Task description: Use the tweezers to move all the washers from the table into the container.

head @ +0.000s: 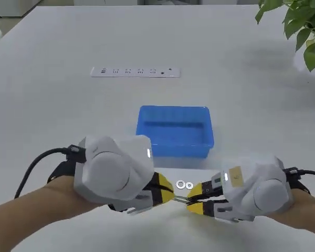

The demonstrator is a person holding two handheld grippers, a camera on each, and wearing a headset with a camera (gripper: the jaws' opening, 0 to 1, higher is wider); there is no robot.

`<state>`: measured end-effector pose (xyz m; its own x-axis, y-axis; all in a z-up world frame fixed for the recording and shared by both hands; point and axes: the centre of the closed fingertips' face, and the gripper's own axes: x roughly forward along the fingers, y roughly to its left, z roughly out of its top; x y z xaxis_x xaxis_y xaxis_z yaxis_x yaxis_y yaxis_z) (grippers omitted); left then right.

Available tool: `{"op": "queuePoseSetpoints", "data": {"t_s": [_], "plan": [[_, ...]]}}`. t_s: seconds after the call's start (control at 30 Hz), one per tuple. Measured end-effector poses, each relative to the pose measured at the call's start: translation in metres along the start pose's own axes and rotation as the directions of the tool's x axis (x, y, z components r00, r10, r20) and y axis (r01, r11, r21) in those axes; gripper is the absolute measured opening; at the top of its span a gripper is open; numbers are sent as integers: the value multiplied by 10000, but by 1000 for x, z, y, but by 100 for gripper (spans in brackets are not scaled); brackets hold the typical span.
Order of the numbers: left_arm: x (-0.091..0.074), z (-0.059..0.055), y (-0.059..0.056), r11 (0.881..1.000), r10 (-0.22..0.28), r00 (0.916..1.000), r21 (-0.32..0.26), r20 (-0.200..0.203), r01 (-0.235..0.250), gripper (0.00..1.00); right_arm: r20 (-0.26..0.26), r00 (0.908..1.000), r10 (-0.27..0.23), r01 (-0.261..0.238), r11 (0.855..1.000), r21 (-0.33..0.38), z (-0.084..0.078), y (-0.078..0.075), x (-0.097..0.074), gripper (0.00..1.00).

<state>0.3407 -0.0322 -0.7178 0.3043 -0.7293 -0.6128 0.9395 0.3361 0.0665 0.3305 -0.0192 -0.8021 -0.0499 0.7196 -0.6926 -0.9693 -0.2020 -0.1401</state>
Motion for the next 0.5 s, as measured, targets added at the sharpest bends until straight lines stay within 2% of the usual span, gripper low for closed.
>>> {"op": "queuePoseSetpoints", "data": {"t_s": [0.03,0.07,0.1,0.13,0.17,0.2,0.23,0.3,0.37,0.4,0.43,0.5], "plan": [[1,3,-1,9998,-42,9999,206,-110,44,4,-173,9998,-64,49,9963,-853,0,1,3,8],[7,7,-3,9986,-200,9993,481,-328,215,4,-348,9994,-85,51,9952,-977,-1,4,4,7],[9,8,-3,9951,-203,9989,955,-432,243,4,322,9995,-42,34,9997,255,8,9,7,7],[11,10,-2,9949,-139,9992,998,-368,175,4,755,9968,-276,276,9996,16,14,7,8,6],[11,10,0,9965,-144,9993,822,-341,171,4,745,9967,-317,332,9993,-191,14,7,8,6],[11,10,2,9987,-125,9996,487,-257,137,4,639,9977,-230,226,9997,72,12,9,9,6],[9,9,4,9988,-33,9997,492,-233,45,4,719,9967,-378,372,9993,92,14,7,9,6],[5,-7,5,9985,-140,9973,515,-724,177,4,850,9954,-437,413,9987,292,16,6,9,6],[-1,-30,3,9959,-393,9867,741,-1580,515,4,828,9952,-521,494,9982,346,16,3,8,6],[-3,-39,2,9949,-479,9810,780,-1882,636,5,832,9952,-510,483,9982,341,16,3,8,6],[-7,-49,-1,9941,-638,9752,729,-2120,808,5,817,9953,-529,506,9983,300,17,2,7,6],[-9,-60,0,9952,-538,9721,678,-2284,710,11,843,9950,-539,517,9983,281,19,0,6,6]]}}
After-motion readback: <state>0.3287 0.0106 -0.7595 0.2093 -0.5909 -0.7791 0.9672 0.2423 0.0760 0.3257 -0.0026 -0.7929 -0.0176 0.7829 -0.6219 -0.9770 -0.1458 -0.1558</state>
